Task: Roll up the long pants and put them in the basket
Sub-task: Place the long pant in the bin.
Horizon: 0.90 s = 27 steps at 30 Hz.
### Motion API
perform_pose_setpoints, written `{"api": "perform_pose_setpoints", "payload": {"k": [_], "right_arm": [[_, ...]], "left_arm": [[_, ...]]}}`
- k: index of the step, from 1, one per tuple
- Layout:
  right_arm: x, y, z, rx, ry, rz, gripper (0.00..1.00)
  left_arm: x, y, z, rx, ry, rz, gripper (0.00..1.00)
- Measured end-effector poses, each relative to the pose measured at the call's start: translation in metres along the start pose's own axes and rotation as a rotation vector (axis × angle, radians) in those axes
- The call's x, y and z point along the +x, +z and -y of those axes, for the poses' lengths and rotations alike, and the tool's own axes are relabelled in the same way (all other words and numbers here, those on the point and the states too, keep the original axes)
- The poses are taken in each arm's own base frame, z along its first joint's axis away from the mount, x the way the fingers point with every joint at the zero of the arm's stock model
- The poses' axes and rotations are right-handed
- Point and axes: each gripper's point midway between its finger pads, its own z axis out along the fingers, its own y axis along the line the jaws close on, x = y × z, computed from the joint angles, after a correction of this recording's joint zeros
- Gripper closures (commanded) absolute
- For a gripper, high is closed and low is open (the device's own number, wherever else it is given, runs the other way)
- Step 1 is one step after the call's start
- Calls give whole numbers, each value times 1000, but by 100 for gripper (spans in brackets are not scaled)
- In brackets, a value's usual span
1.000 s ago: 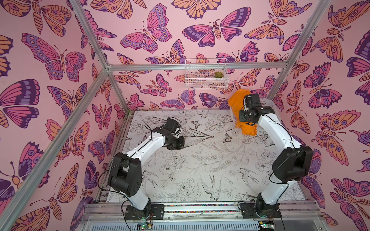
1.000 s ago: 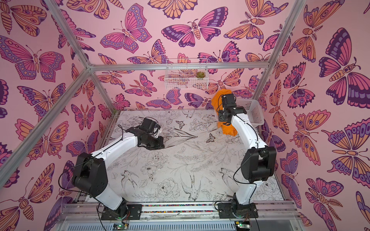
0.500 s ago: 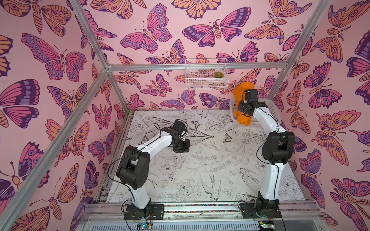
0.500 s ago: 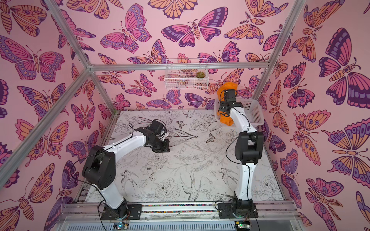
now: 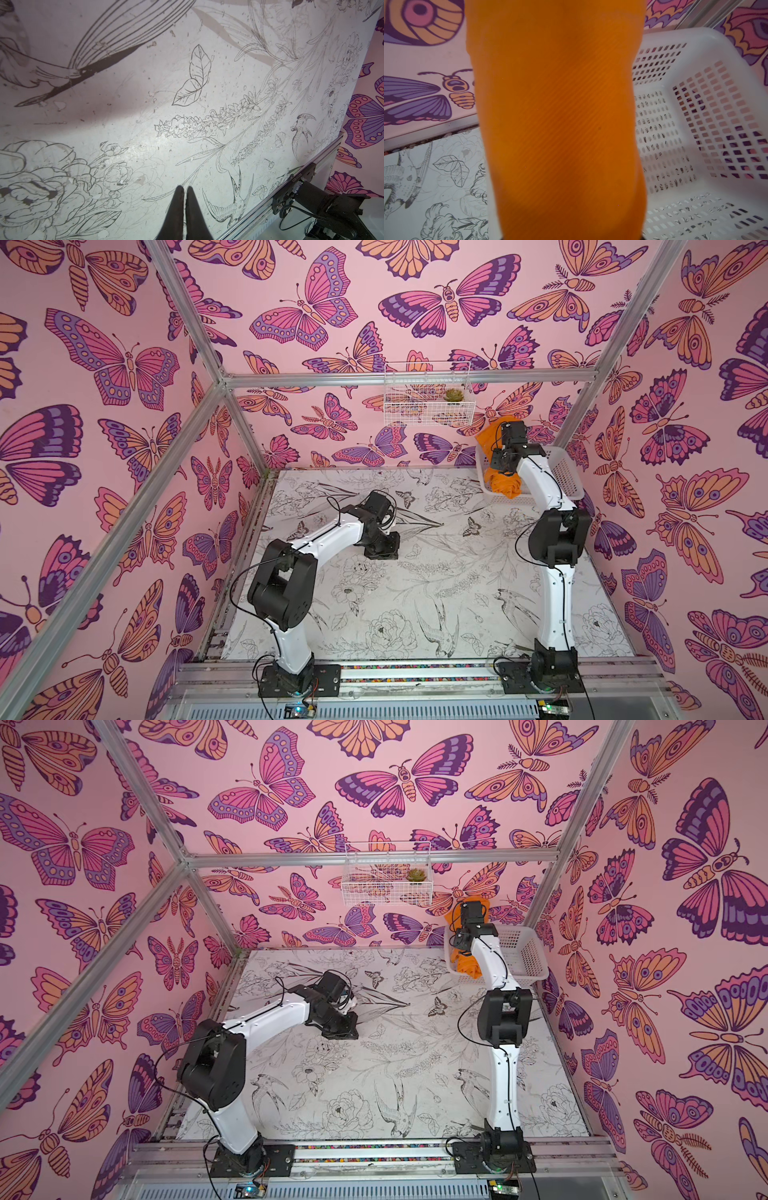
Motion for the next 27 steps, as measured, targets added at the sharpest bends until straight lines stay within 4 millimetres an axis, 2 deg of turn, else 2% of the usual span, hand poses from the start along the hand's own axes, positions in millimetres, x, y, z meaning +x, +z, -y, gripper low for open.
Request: {"api": "perform_pose_setpoints", "payload": {"k": [7, 16, 22, 24, 26, 27], "right_arm": [[31, 5, 8, 34, -25, -101, 92], [56, -10, 12, 23, -48, -201, 90], [60, -17, 9, -6, -57, -237, 76], [61, -22, 8, -16, -62, -253, 64], [63, -23, 7, -28, -64, -260, 45], [64, -24, 6, -33, -64, -259, 39]], "left_arm": [[2, 2, 3, 0, 4, -5, 92], [9, -6, 10, -4, 21, 13, 92], [13, -18, 13, -2, 28, 40, 92], [14, -20, 14, -1, 30, 46, 92], [14, -22, 15, -1, 32, 52, 93], [14, -23, 15, -1, 32, 54, 93]]}}
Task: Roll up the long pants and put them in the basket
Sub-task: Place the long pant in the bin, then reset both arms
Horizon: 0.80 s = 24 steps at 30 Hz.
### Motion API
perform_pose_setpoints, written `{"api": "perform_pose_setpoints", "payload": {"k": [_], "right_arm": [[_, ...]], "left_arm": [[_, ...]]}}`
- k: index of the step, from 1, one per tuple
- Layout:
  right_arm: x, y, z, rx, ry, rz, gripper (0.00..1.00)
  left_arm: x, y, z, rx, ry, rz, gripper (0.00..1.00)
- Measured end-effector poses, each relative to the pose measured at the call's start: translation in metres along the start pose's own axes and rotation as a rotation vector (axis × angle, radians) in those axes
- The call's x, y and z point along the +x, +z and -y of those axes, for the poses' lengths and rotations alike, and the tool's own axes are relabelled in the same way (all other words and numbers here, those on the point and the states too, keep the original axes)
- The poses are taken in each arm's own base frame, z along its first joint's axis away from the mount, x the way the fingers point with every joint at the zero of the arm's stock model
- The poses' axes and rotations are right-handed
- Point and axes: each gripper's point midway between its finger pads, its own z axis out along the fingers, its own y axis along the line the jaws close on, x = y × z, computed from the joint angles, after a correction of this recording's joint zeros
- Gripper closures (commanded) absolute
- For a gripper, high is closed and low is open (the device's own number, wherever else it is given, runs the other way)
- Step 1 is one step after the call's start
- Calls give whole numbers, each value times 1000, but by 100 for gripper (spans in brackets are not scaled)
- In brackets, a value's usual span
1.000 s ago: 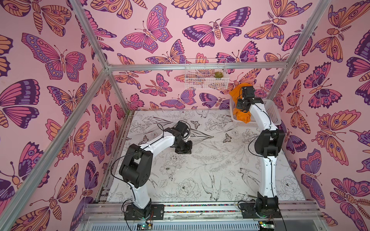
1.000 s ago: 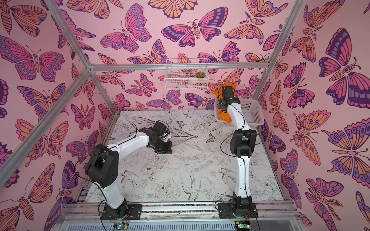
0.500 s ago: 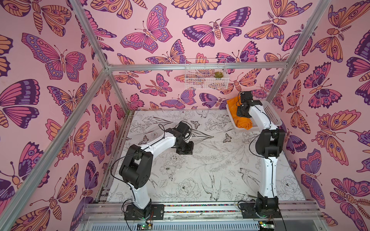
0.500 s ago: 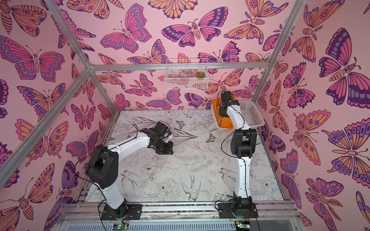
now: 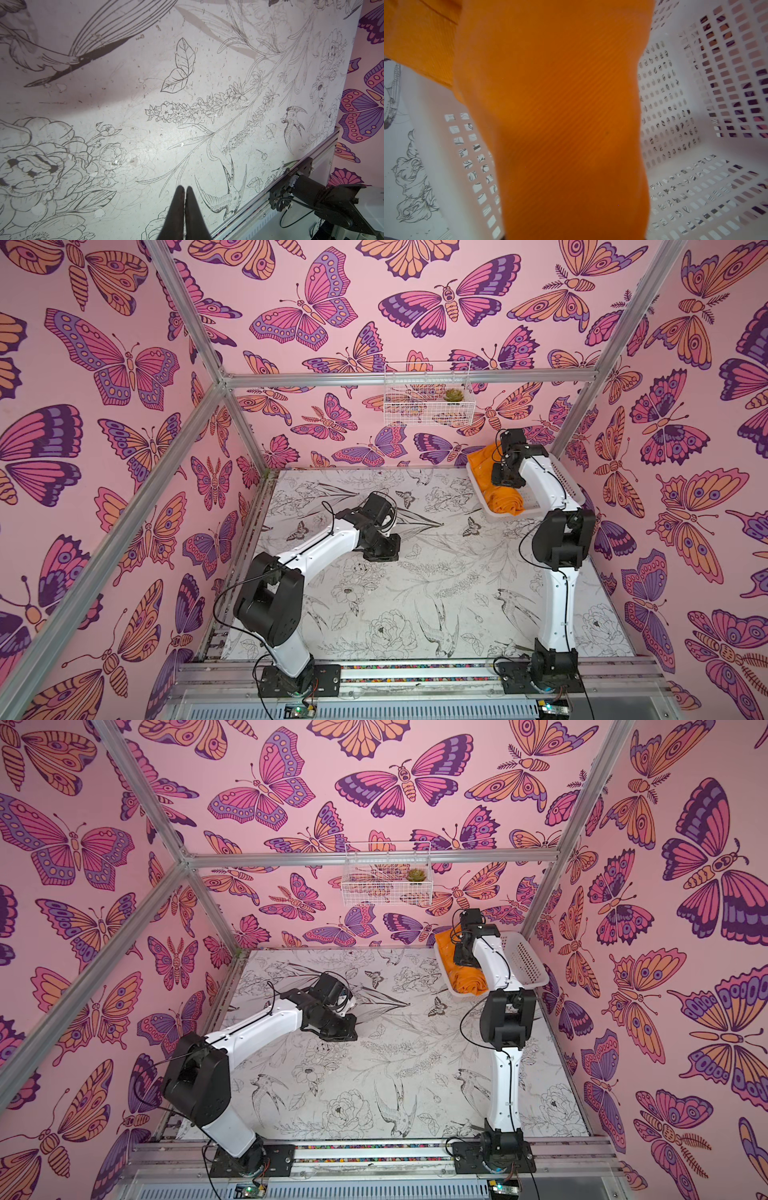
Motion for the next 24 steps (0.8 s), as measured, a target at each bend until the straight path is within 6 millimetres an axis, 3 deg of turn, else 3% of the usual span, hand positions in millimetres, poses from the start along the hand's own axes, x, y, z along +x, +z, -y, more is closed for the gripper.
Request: {"api": "perform_pose_setpoints", "payload": {"k": [1, 4, 11, 14, 20, 22, 23, 24], "right_arm": [[2, 0, 0, -7, -3, 4, 31], [7, -11, 1, -21, -2, 16, 28], [-21, -67, 1, -66, 30, 183, 21], [-11, -97, 10, -79, 54, 265, 13], [2, -159, 22, -145, 107, 429, 13], [20, -166, 22, -183, 108, 446, 11], [33, -166, 22, -202, 103, 445, 2], [47, -165, 22, -215, 101, 439, 1]], "left_arm": [[0, -1, 0, -1, 1, 2, 92], [0, -4, 1, -2, -3, 13, 93], [-3, -15, 4, 0, 1, 45, 92], [-5, -20, 5, -7, 8, 68, 92], [-16, -30, -3, -67, 13, 127, 89], [-26, -39, -13, -111, 5, 176, 85], [-33, -48, -22, -137, -6, 211, 84], [-40, -57, -31, -162, -18, 249, 82]]}}
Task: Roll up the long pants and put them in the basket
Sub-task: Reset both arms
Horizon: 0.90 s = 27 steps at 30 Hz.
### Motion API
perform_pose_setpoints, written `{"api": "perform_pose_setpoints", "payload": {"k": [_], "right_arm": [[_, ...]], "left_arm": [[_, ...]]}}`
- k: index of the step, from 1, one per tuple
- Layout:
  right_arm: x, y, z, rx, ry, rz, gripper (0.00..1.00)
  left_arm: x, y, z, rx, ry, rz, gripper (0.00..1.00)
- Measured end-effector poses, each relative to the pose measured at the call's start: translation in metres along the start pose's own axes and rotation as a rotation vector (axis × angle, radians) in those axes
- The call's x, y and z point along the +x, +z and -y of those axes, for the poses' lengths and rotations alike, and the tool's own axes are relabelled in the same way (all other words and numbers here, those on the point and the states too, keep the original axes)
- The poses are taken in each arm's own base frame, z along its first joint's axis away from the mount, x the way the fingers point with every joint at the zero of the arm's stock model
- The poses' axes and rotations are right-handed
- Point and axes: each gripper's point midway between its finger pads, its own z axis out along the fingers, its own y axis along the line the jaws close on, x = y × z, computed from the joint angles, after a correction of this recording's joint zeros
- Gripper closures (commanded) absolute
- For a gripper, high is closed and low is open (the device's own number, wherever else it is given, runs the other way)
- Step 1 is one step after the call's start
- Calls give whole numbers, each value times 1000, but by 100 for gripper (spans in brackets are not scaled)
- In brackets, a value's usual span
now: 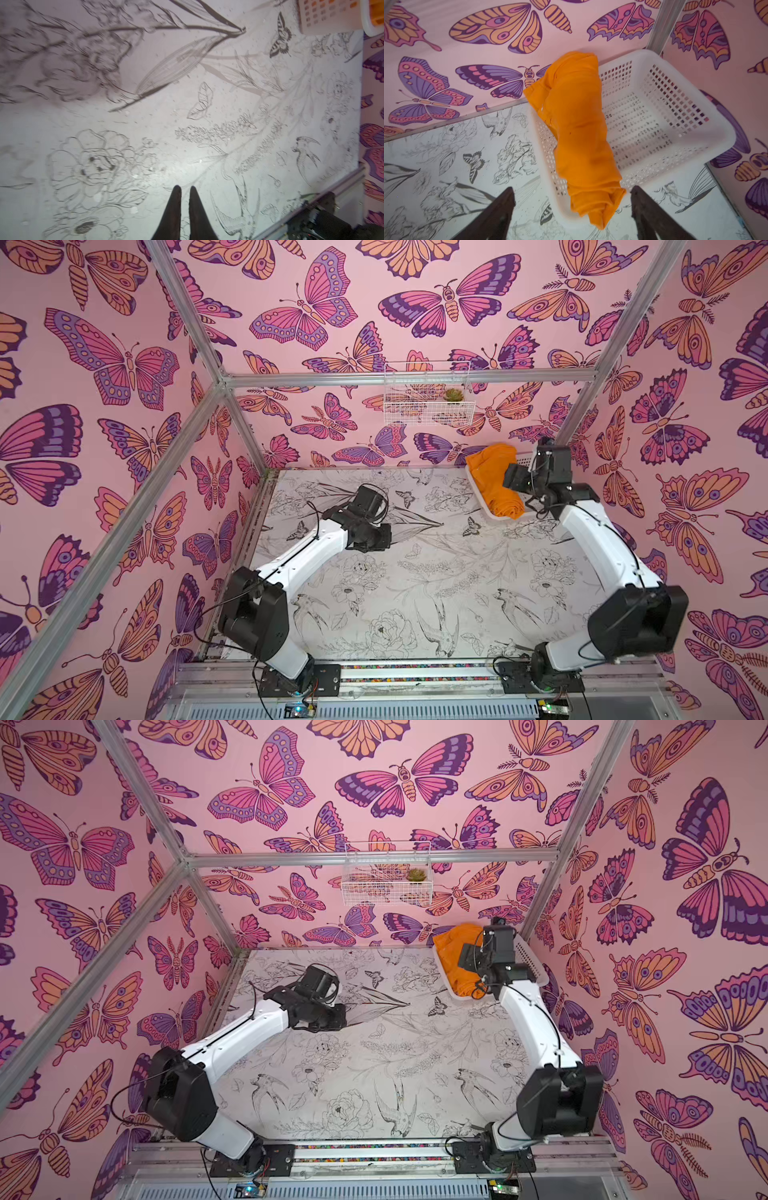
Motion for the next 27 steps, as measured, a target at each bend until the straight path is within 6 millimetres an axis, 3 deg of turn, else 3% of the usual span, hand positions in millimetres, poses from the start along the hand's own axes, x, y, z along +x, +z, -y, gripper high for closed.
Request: {"api": "perform_pose_setpoints", "payload": {"k": [2, 4, 6, 8, 10, 15, 19, 20, 21, 24, 27], "right_arm": [[32, -7, 6, -16, -6, -30, 1], [68, -10, 15, -19, -14, -48, 1], [104, -12, 27, -6, -28, -82, 1], [133, -11, 38, 16, -47, -113, 1], [150, -8, 46, 37, -64, -128, 1], [158, 9, 57, 88, -112, -119, 1], [171, 30, 62, 106, -158, -124, 1], [175, 32, 64, 110, -162, -122, 1], [181, 36, 66, 115, -167, -117, 1], [198, 40, 72, 118, -187, -109, 1], [191, 43, 72, 110, -188, -40, 1]], "left_arm": [[-23, -19, -26, -51, -43, 102, 72], [-49, -46, -65, -96, -109, 246, 65], [-61, -70, -112, -171, -186, 368, 63], [-62, -82, -162, -282, -252, 453, 65], [-54, -74, -194, -364, -254, 473, 67], [-28, -17, -229, -460, -173, 364, 67], [-21, 0, -250, -485, -137, 398, 59], [-19, 3, -253, -484, -127, 415, 8], [-16, 6, -256, -485, -118, 433, 4], [-6, 11, -263, -487, -98, 477, 4], [-12, 8, -262, -480, -75, 558, 4]]}}
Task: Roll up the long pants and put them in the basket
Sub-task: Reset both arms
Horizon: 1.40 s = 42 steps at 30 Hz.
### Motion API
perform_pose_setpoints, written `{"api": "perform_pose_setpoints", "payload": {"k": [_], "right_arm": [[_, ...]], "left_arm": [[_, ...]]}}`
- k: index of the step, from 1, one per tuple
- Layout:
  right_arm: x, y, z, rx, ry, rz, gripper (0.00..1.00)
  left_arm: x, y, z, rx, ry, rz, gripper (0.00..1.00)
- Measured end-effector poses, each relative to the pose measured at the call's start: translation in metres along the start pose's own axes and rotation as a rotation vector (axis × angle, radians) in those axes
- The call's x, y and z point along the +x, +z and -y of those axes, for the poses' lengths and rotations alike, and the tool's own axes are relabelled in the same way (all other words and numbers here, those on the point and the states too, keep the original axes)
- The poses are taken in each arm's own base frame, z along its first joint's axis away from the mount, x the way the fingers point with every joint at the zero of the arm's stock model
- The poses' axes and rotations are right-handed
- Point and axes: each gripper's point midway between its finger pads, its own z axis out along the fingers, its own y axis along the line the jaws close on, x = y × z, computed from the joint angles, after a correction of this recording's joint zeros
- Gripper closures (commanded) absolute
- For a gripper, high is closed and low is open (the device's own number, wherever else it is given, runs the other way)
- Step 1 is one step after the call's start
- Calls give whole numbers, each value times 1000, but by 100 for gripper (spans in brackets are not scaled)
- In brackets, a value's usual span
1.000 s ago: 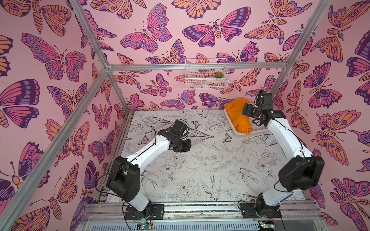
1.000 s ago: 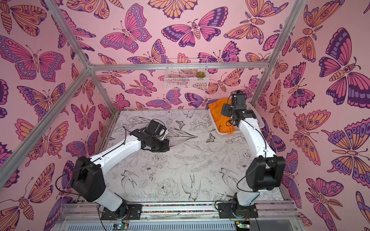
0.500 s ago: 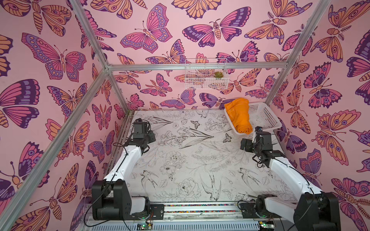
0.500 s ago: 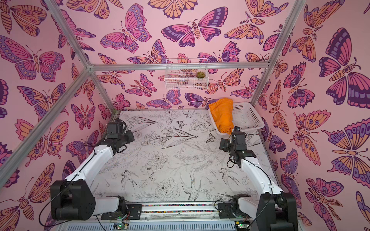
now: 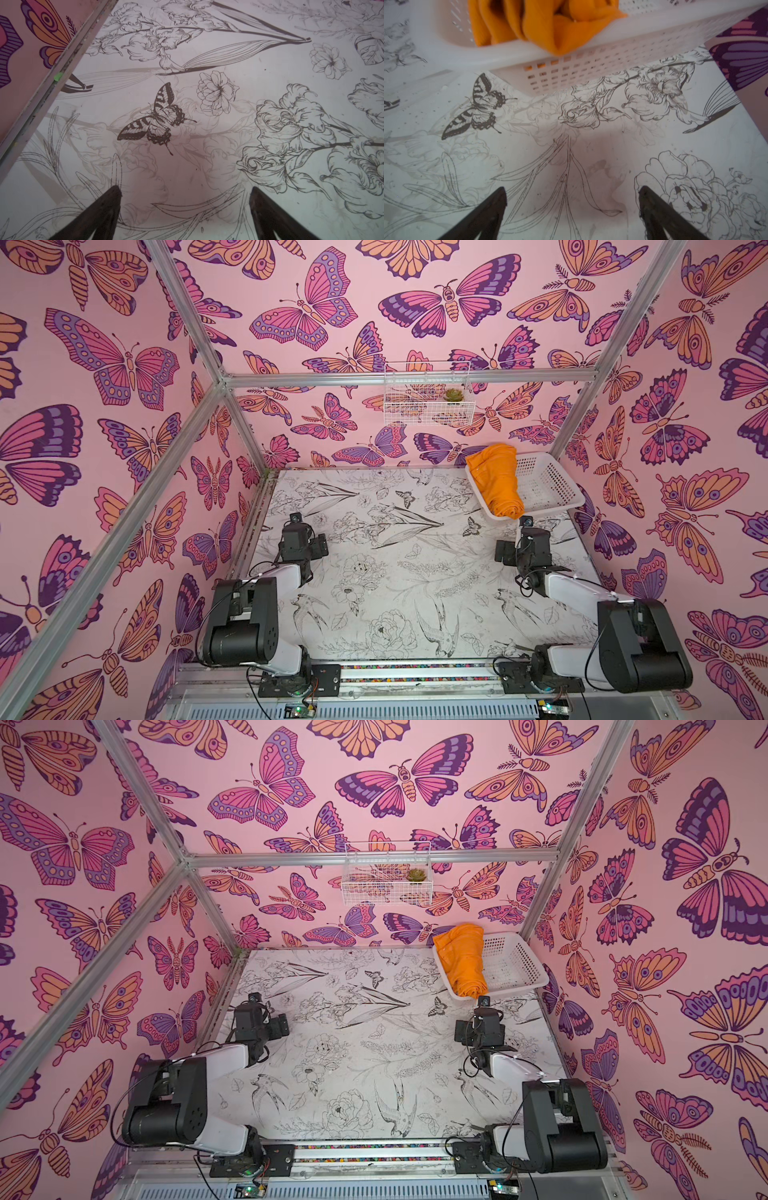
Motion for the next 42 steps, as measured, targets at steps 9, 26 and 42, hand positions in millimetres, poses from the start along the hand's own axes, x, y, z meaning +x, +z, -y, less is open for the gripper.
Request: {"api": "perform_pose_setpoints", "payload": {"k": [9, 26, 42], "right_arm": [[-34, 18, 3, -3, 38, 233, 1], [-27, 20, -4, -44, 5, 241, 1], [-32, 20, -5, -49, 2, 249, 1]], "left_arm": [[5, -9, 0, 25, -4, 167, 4], [-16, -14, 21, 80, 8, 267, 4], [-17, -14, 21, 80, 9, 270, 1]]}}
